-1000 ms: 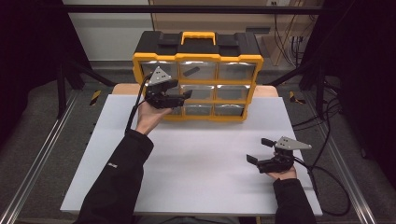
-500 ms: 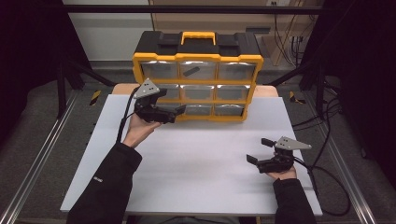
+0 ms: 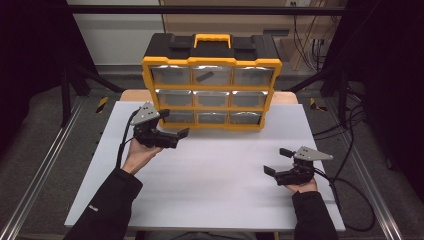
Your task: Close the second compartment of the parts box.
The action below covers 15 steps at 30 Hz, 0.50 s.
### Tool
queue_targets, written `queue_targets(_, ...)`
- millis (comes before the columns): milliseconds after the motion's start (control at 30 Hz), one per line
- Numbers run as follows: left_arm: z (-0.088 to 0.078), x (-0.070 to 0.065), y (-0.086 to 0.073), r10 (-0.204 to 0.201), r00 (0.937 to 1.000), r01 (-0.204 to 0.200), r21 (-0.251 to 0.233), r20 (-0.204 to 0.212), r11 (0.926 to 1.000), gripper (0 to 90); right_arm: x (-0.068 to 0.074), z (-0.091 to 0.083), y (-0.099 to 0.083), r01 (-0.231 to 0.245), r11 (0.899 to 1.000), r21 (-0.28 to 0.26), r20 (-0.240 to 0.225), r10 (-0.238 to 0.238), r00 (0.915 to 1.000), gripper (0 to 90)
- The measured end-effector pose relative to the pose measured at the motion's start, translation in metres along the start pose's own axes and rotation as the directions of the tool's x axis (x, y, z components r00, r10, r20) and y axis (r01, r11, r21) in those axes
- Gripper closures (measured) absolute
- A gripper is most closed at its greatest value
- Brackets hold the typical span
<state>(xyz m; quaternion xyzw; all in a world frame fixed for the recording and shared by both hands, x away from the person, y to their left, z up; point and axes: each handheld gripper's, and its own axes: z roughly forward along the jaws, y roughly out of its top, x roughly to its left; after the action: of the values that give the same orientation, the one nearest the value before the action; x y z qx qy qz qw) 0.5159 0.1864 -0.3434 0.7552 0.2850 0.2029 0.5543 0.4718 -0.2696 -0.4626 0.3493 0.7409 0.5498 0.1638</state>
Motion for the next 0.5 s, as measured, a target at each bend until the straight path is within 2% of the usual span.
queue_targets(500,-0.01,-0.001,-0.043,-0.011,0.9998,0.01,0.008,0.015,0.9999,2.7,0.0,0.001,0.0,0.0,1.0,0.005,-0.001,0.0,1.0,0.2)
